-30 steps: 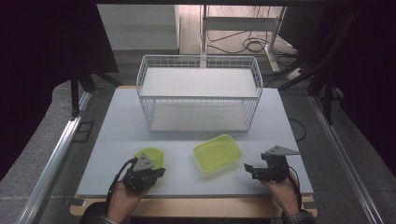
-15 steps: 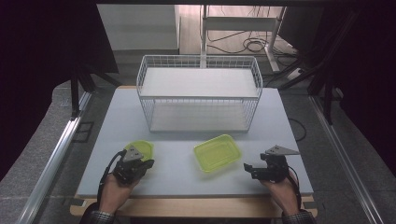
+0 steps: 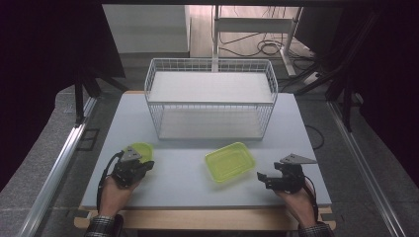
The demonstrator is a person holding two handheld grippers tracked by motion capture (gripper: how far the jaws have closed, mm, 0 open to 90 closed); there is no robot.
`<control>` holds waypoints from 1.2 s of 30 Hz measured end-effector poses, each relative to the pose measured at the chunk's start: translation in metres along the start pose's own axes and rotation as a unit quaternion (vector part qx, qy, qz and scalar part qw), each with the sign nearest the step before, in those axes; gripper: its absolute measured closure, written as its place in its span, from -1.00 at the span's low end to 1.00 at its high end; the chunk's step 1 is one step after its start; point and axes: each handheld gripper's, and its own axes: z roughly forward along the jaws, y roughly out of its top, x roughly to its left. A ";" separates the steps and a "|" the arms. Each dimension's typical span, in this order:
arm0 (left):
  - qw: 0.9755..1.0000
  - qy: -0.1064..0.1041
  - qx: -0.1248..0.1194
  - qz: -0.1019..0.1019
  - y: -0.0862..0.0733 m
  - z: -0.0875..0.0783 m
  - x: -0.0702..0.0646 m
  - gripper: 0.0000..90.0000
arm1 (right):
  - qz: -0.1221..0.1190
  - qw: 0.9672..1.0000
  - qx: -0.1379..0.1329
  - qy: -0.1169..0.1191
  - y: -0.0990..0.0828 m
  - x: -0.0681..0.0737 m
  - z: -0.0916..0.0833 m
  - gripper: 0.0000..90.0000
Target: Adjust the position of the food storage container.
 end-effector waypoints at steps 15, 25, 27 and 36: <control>0.999 -0.025 -0.024 0.019 0.004 0.003 -0.025 1.00 | -0.004 1.000 0.003 0.016 0.017 -0.002 -0.004 0.44; 0.997 -0.059 -0.020 0.034 0.009 0.019 -0.044 0.99 | -0.043 0.999 0.026 0.012 0.050 -0.008 0.020 0.99; 0.997 -0.063 -0.017 0.036 0.008 0.021 -0.046 0.98 | -0.041 0.999 0.034 0.007 0.055 -0.011 0.029 0.98; 0.997 -0.066 -0.004 0.046 0.002 0.024 -0.049 0.94 | -0.036 0.997 0.057 0.030 0.058 -0.013 0.054 0.98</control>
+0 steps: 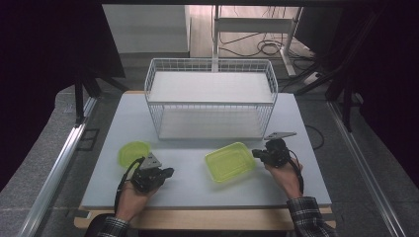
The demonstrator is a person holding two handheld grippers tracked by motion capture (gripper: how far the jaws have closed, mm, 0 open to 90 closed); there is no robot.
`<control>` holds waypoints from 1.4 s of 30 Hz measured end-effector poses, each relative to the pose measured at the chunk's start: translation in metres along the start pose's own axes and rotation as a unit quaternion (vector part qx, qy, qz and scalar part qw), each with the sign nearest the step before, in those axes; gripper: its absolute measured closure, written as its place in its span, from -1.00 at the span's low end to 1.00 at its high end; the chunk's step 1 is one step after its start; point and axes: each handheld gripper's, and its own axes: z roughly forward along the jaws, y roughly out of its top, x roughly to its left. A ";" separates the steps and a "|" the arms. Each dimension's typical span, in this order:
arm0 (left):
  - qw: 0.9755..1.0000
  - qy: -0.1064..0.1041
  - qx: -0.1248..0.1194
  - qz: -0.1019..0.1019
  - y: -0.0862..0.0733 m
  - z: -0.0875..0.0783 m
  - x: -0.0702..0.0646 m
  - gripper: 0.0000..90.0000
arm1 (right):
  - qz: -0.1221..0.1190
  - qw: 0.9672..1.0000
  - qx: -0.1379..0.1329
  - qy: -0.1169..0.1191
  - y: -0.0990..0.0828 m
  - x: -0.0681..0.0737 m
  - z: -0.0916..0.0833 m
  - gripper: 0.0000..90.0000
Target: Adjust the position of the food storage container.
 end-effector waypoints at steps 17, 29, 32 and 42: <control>1.000 0.005 0.012 0.013 -0.008 -0.006 -0.004 0.89 | -0.047 0.998 0.016 0.047 -0.006 0.048 0.006 0.98; 1.000 0.020 0.006 0.010 -0.010 -0.007 -0.004 0.47 | -0.044 0.998 -0.008 0.044 -0.009 0.045 -0.009 0.67; 1.000 0.022 0.007 0.009 -0.011 -0.007 -0.005 0.25 | -0.036 0.998 -0.019 0.048 -0.011 0.043 -0.014 0.45; 1.000 0.022 0.006 0.019 -0.012 -0.006 -0.009 -0.34 | -0.032 0.998 -0.034 0.047 -0.018 0.044 -0.017 -0.30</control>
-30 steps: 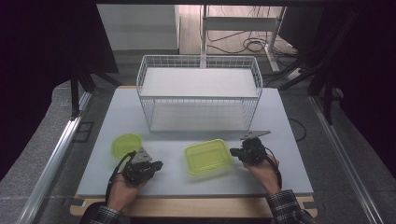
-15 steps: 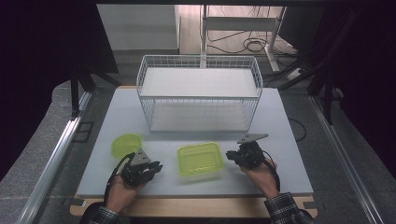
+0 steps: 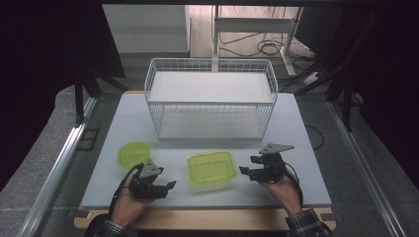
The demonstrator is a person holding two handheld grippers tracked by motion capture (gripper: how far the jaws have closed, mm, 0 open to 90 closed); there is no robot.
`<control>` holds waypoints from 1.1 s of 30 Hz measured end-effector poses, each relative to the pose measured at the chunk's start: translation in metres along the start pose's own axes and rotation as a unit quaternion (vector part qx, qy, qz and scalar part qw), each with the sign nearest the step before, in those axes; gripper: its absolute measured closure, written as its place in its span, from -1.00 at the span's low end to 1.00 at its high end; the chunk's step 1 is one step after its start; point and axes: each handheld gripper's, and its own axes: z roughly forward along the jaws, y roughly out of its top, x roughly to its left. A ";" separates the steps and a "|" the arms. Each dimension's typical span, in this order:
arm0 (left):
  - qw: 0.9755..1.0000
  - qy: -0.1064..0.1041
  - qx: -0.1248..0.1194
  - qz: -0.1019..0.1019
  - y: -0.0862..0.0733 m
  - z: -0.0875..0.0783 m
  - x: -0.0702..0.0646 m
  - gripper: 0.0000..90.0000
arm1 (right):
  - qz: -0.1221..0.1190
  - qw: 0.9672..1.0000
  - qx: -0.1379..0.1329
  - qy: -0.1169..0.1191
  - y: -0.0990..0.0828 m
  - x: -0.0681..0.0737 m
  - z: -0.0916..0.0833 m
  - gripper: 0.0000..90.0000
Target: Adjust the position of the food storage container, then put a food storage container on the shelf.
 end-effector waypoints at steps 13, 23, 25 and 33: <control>1.000 -0.008 0.004 -0.001 -0.001 0.003 0.000 -0.65 | 0.031 1.000 -0.003 0.006 0.000 -0.003 0.010 -0.80; 1.000 -0.003 0.021 0.014 -0.001 0.007 -0.003 -0.64 | 0.065 0.998 0.004 0.025 0.011 0.000 0.013 -0.52; 1.000 -0.005 0.021 0.019 -0.001 0.007 -0.004 -0.64 | 0.079 0.995 0.007 0.057 0.013 -0.004 0.016 -0.33; 0.999 -0.004 0.023 0.038 0.000 0.009 -0.008 -0.63 | 0.142 0.984 0.026 0.101 0.016 -0.013 0.035 0.07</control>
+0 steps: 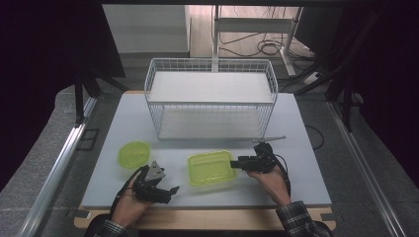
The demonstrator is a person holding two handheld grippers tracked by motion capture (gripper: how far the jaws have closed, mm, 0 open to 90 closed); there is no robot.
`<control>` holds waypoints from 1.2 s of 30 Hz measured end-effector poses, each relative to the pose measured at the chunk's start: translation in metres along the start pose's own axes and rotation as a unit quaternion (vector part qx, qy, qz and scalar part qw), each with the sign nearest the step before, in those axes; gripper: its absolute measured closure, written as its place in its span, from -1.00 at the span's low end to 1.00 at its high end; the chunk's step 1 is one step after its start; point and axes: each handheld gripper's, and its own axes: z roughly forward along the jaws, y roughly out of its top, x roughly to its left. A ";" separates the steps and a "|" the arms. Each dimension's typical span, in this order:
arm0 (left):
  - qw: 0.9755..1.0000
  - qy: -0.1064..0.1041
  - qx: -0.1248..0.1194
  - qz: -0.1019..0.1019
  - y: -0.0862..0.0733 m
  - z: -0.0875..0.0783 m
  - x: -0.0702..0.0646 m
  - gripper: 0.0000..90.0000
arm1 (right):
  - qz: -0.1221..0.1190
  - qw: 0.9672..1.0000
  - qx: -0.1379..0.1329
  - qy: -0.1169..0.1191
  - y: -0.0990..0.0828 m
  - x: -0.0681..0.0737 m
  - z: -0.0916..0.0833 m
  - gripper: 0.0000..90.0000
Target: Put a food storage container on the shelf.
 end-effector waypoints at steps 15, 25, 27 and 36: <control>1.000 0.006 0.001 0.007 0.000 -0.001 0.000 -0.63 | 0.127 0.988 0.027 0.082 0.005 -0.016 0.018 0.74; 1.000 0.009 0.000 0.004 -0.001 -0.002 0.001 -0.63 | 0.126 0.988 0.026 0.088 0.007 -0.012 0.014 0.78; 1.000 0.009 0.002 0.005 -0.001 -0.002 0.001 -0.63 | 0.132 0.986 0.011 0.098 0.008 -0.015 0.009 0.78; 1.000 0.007 0.007 0.002 -0.001 -0.001 0.002 -0.65 | 0.142 0.984 -0.030 0.107 0.015 -0.020 -0.015 0.78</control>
